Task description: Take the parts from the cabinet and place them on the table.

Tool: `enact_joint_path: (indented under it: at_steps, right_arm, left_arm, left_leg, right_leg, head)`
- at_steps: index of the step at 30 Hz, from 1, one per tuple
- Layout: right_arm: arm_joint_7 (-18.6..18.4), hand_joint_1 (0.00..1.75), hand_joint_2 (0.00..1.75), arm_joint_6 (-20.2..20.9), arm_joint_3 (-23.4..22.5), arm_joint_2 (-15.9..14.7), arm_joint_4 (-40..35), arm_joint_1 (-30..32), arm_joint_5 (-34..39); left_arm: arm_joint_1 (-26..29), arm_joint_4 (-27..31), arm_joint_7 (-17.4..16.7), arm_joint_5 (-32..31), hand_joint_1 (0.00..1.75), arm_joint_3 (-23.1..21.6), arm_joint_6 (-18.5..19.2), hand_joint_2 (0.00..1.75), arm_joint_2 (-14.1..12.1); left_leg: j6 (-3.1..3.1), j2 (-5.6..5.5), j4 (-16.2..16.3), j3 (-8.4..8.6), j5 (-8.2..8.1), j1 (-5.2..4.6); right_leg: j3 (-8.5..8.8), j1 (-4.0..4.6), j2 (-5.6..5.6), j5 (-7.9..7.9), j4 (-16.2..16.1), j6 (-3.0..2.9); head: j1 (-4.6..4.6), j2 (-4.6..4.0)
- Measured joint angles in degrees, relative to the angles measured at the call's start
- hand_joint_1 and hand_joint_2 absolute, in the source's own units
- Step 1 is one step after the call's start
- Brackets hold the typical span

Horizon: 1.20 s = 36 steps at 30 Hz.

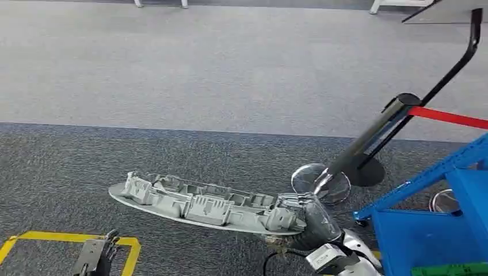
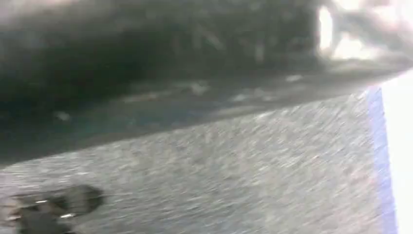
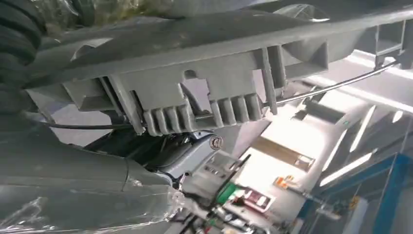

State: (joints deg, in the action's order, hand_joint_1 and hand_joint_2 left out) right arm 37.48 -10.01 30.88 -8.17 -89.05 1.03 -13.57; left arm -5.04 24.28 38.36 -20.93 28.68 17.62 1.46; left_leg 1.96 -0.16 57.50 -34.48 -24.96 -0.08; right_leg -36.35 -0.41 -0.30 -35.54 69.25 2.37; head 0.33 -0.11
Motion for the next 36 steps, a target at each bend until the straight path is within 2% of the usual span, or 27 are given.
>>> enact_joint_path:
  at_steps: [1, 2, 3, 4, 6, 7, 8, 11, 12, 13, 15, 17, 18, 19, 21, 22, 23, 25, 27, 28, 29, 31, 32, 33, 34, 35, 36]
  right_arm:
    - [0.0, 1.64, 1.75, 0.0, 0.0, 0.0, 0.1, 0.0, -0.1]
    - [0.0, 1.64, 1.75, 0.0, 0.2, 0.0, 0.4, 0.0, -0.1]
    - [0.0, 1.64, 1.75, 0.0, 0.2, 0.0, 0.5, 0.0, -0.1]
    - [-0.2, 1.64, 1.75, 0.0, 0.3, 0.0, 0.5, 0.0, -0.1]
    - [-0.4, 1.64, 1.75, -0.3, 0.3, 0.0, 0.5, 0.1, -0.2]
    - [-0.5, 1.64, 1.75, -0.5, 0.3, 0.0, 0.6, 0.2, -0.2]
    - [-0.6, 1.64, 1.75, -1.0, 0.3, 0.0, 0.5, 0.6, -0.3]
    - [-0.9, 1.64, 1.75, -2.2, -0.2, 0.0, 0.5, 1.7, -1.1]
    - [-0.9, 1.64, 1.75, -2.3, -0.4, 0.0, 0.5, 1.9, -1.2]
    - [-0.9, 1.64, 1.75, -2.4, -0.7, -0.1, 0.5, 2.1, -1.4]
    - [-1.2, 1.64, 1.75, -2.3, -1.0, -0.1, 0.4, 2.3, -1.6]
    - [-1.6, 1.64, 1.75, -1.7, -1.2, -0.2, 0.6, 2.2, -2.0]
    - [-1.7, 1.64, 1.75, -1.3, -1.2, -0.2, 0.7, 2.2, -2.1]
    - [-1.8, 1.64, 1.75, -1.0, -1.2, -0.2, 0.8, 2.1, -2.2]
    - [-1.9, 1.64, 1.75, -0.4, -1.1, -0.2, 0.9, 1.8, -2.4]
    - [-1.9, 1.64, 1.75, -0.1, -1.0, -0.2, 1.0, 1.2, -2.4]
    - [-1.9, 1.64, 1.75, 0.2, -0.8, -0.2, 1.2, 0.6, -2.6]
    - [-1.9, 1.64, 1.75, 0.5, -0.4, -0.2, 1.8, -0.8, -2.7]
    - [-1.9, 1.64, 1.75, 0.9, 0.2, -0.2, 2.3, -2.1, -2.7]
    - [-1.9, 1.64, 1.75, 0.9, 0.3, -0.2, 2.5, -2.4, -2.7]
    - [-1.9, 1.64, 1.75, 0.9, 0.4, -0.2, 2.6, -2.7, -2.7]
    - [-1.8, 1.64, 1.75, 0.9, 0.8, -0.2, 3.1, -2.9, -2.7]
    - [-1.8, 1.64, 1.75, 0.9, 0.9, -0.2, 3.3, -2.9, -2.7]
    - [-1.9, 1.64, 1.75, 0.9, 0.9, -0.2, 3.5, -2.9, -2.7]
    - [-1.8, 1.64, 1.75, 0.9, 0.9, -0.2, 3.6, -2.9, -2.7]
    - [-1.9, 1.64, 1.75, 0.9, 0.9, -0.2, 3.7, -2.9, -2.7]
    - [-1.9, 1.64, 1.75, 0.9, 1.0, -0.2, 3.7, -2.9, -2.7]
  left_arm:
    - [0.2, 0.8, 0.0, 1.7, 0.0, -0.9, -0.2, 0.0, 0.0]
    - [0.5, 1.9, 0.0, 3.6, 0.0, -2.1, -0.6, 0.0, 0.0]
    - [0.9, 2.6, 0.0, 4.9, 0.0, -3.0, -1.0, 0.0, 0.0]
    - [1.5, 3.3, 0.0, 6.1, 0.0, -3.8, -1.5, 0.0, 0.0]
    - [2.4, 3.9, 0.0, 8.2, 0.0, -4.2, -2.6, 0.0, -0.2]
    - [3.0, 3.9, 0.0, 8.9, 0.0, -4.2, -3.3, 0.0, -0.4]
    - [3.6, 3.6, -0.2, 8.6, 0.0, -4.2, -4.8, 0.0, -0.8]
    - [5.8, -1.7, -2.7, 4.2, 0.0, -5.5, -8.8, 0.0, -2.2]
    - [6.6, -3.5, -3.9, 3.4, 0.0, -5.8, -9.0, 0.0, -2.6]
    - [7.6, -5.2, -4.8, 2.9, 0.0, -6.4, -9.0, 0.0, -2.5]
    - [8.1, -8.1, -5.5, 1.2, 0.0, -7.6, -8.7, 0.0, -1.8]
    - [8.1, -10.2, -4.5, -0.4, 0.0, -9.3, -9.2, 0.0, -0.7]
    - [8.1, -10.9, -4.0, -0.5, 0.0, -10.0, -9.7, 0.0, -0.1]
    - [8.1, -11.4, -3.3, -1.0, 0.0, -10.5, -10.5, 0.0, 0.6]
    - [7.7, -11.8, -1.6, -3.5, 0.0, -12.0, -12.5, 0.0, 1.8]
    - [7.4, -11.8, -1.1, -4.9, 0.0, -12.9, -13.1, 0.0, 2.0]
    - [6.8, -11.9, -0.8, -6.5, 0.0, -14.0, -13.5, 0.0, 2.4]
    - [5.6, -12.0, -1.3, -8.0, 0.0, -15.9, -14.1, 0.0, 2.7]
    - [5.2, -12.0, -1.8, -8.3, 0.0, -17.2, -14.4, 0.0, 2.9]
    - [5.1, -12.1, -1.9, -8.4, 0.0, -17.6, -14.4, 0.0, 2.9]
    - [5.0, -12.1, -1.9, -8.4, 0.0, -18.0, -14.4, 0.0, 2.9]
    - [4.8, -12.1, -1.9, -8.5, 0.0, -18.7, -14.4, 0.0, 3.1]
    - [4.8, -12.1, -1.9, -8.5, 0.0, -18.9, -14.4, 0.0, 3.1]
    - [4.8, -12.1, -2.0, -8.5, 0.0, -19.2, -14.4, 0.0, 3.1]
    - [4.8, -12.1, -2.0, -8.5, 0.0, -19.4, -14.4, 0.0, 3.1]
    - [4.7, -12.2, -2.0, -8.5, 0.0, -19.6, -14.4, 0.0, 3.2]
    - [4.7, -12.2, -2.3, -8.4, 0.0, -19.7, -14.4, 0.0, 3.2]
  left_leg:
    - [0.08, -0.65, 0.0, 0.0, -0.05, -0.07]
    - [0.09, -1.33, 0.0, 0.04, -0.06, -0.15]
    - [0.08, -2.0, 0.0, 0.11, -0.06, -0.17]
    - [0.05, -2.66, 0.1, 0.21, -0.08, -0.17]
    - [-0.18, -3.94, 0.1, 0.66, -0.23, -0.14]
    - [-0.4, -4.32, 0.1, 0.62, -0.36, -0.13]
    - [-0.71, -4.8, 0.5, 0.18, -0.33, -0.34]
    - [-1.63, -5.9, 0.1, -0.05, -0.02, 0.06]
    - [-1.88, -5.94, 0.4, -0.07, -0.46, 0.07]
    - [-2.1, -3.64, 1.7, -0.45, -1.65, -0.14]
    - [-2.63, -1.09, 9.5, -4.27, -5.98, 0.06]
    - [-2.95, -0.5, 17.4, -8.25, -8.8, 0.38]
    - [-3.03, -0.46, 17.9, -8.58, -8.23, 0.52]
    - [-3.07, -0.39, 16.0, -7.65, -6.48, 0.64]
    - [-3.0, -0.13, 6.4, -2.54, -1.27, 0.86]
    - [-2.81, 1.05, 2.1, -0.19, -0.07, 0.82]
    - [-2.71, 2.27, 0.7, 0.3, -1.0, 0.19]
    - [-1.91, 1.36, 0.9, -0.11, -0.97, 0.17]
    - [-0.98, 0.59, 0.4, 0.08, -0.63, 0.18]
    - [-0.66, 0.3, 0.2, 0.27, -0.47, 0.33]
    - [-0.23, 0.06, 0.2, 0.25, -0.47, 0.35]
    - [0.0, -0.74, 0.2, 0.23, -0.51, 0.23]
    - [0.06, -1.17, 0.2, 0.24, -0.54, 0.14]
    - [0.06, -1.64, 0.2, 0.3, -0.55, 0.09]
    - [0.06, -2.15, 0.3, 0.36, -0.55, 0.06]
    - [0.04, -2.72, 0.3, 0.45, -0.57, 0.05]
    - [-0.02, -3.32, 0.3, 0.63, -0.6, 0.05]
  right_leg:
    - [-2.47, 0.02, 0.15, -1.69, 4.6, 0.05]
    - [-4.15, 0.01, 0.16, -2.04, 7.3, 0.02]
    - [-4.3, 0.01, 0.17, -0.87, 6.8, -0.08]
    - [-3.17, 0.01, 0.21, 1.57, 3.7, -0.18]
    - [1.71, -0.16, 1.33, 7.33, -6.7, -0.47]
    - [3.43, -0.4, 4.06, 7.63, -10.2, -0.58]
    - [4.27, -0.57, 4.45, 7.27, -11.6, -0.6]
    - [4.35, -0.15, 3.5, 7.3, -11.3, -1.06]
    - [4.63, -0.63, 3.08, 7.59, -11.9, -1.5]
    - [4.91, -0.57, 2.74, 7.56, -12.1, -1.9]
    - [4.98, -0.4, 1.72, 7.42, -12.1, -2.2]
    - [4.98, -0.26, 0.63, 7.29, -12.1, -2.35]
    - [5.05, -0.25, 0.21, 7.24, -12.1, -2.35]
    - [5.12, -0.25, 0.02, 7.14, -12.1, -2.28]
    - [5.51, -0.25, -0.34, 6.95, -12.1, -1.98]
    - [5.71, -0.23, -0.83, 6.78, -12.1, -1.75]
    - [5.6, 0.38, -0.89, 6.51, -11.7, -1.32]
    - [5.43, 0.27, -1.36, 6.54, -11.9, -0.86]
    - [5.78, 0.03, -1.97, 6.29, -12.0, -0.06]
    - [5.05, -0.12, -1.25, 5.49, -11.1, 0.2]
    - [3.76, -0.17, -0.6, 3.75, -8.3, 0.24]
    - [-1.27, -0.16, -0.02, -0.74, 2.0, 0.46]
    - [-3.55, -0.15, 0.09, -1.88, 6.2, 0.47]
    - [-4.56, -0.16, 0.09, -1.45, 7.3, 0.44]
    - [-4.14, -0.16, 0.13, 0.3, 5.7, 0.29]
    - [-2.61, -0.15, 0.23, 2.87, 1.9, 0.14]
    - [-0.01, -0.17, 0.74, 5.93, -3.8, -0.14]
  head:
    - [0.0, -0.02]
    - [0.0, -0.02]
    - [-0.04, -0.02]
    - [0.02, -0.02]
    - [0.02, -0.02]
    - [0.04, -0.02]
    - [-0.02, -0.02]
    - [-0.02, -0.02]
    - [-0.02, 0.0]
    - [-0.22, -0.02]
    - [-0.53, -0.02]
    - [-0.5, -0.02]
    - [-0.53, -0.02]
    - [-0.5, -0.02]
    - [-0.53, -0.02]
    - [-0.5, -0.02]
    - [-0.64, -0.02]
    - [-0.5, -0.02]
    - [-0.57, -0.02]
    - [-0.35, -0.02]
    - [-0.26, -0.02]
    - [-0.18, -0.02]
    - [-0.18, -0.02]
    - [-0.2, -0.02]
    - [-0.2, -0.02]
    - [-0.18, -0.02]
    - [-0.2, -0.02]
